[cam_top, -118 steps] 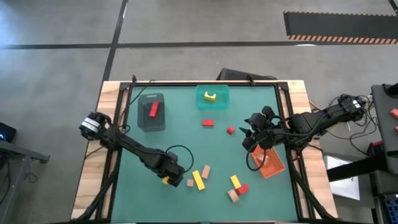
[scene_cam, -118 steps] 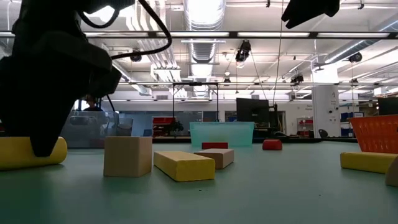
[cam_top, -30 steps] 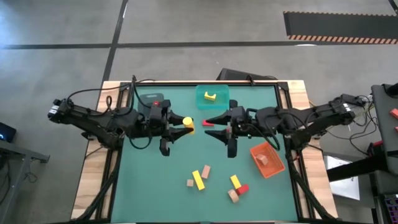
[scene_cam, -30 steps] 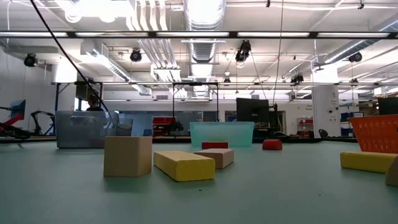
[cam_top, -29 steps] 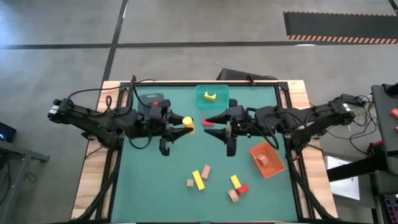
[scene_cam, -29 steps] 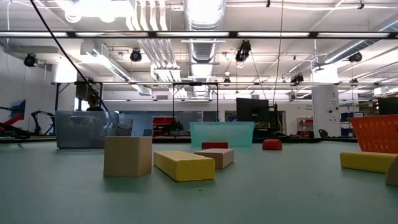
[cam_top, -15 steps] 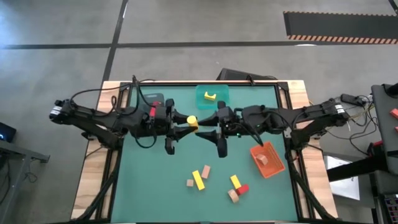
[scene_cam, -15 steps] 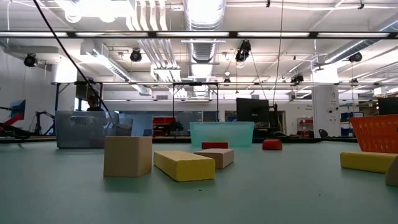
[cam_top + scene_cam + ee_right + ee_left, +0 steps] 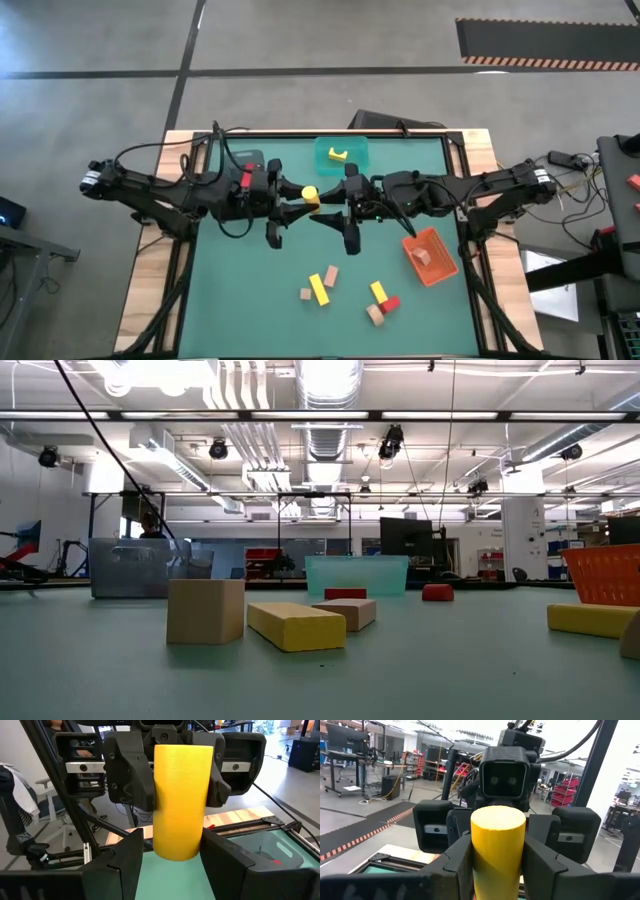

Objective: Sort & place blocks by color
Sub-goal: Put the yellow block into the green bin

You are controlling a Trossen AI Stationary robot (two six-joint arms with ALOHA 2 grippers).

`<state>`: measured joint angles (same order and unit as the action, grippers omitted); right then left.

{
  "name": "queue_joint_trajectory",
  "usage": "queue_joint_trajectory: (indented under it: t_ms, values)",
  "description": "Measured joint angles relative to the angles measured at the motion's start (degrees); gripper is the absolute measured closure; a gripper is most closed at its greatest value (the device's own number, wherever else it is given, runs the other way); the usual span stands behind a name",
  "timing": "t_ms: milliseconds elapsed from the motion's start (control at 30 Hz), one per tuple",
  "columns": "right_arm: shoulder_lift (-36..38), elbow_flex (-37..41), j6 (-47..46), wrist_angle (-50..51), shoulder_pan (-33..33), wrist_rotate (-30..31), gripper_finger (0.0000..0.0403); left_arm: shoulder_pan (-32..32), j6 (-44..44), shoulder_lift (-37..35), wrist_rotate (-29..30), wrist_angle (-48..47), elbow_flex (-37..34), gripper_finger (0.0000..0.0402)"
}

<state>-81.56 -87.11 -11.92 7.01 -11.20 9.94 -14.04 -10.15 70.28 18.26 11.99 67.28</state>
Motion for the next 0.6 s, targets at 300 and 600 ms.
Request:
queue_joint_trajectory:
  t_ms: [300,600]
  values:
    - [0.0,0.0,1.6,0.0,0.1,0.1,0.0269,0.1,0.0,0.0,-0.1,-0.1,-0.1,0.0287]
    - [0.0,0.0,1.6,0.1,0.1,0.1,0.0287,0.1,0.1,0.0,0.0,-0.3,-0.1,0.0287]
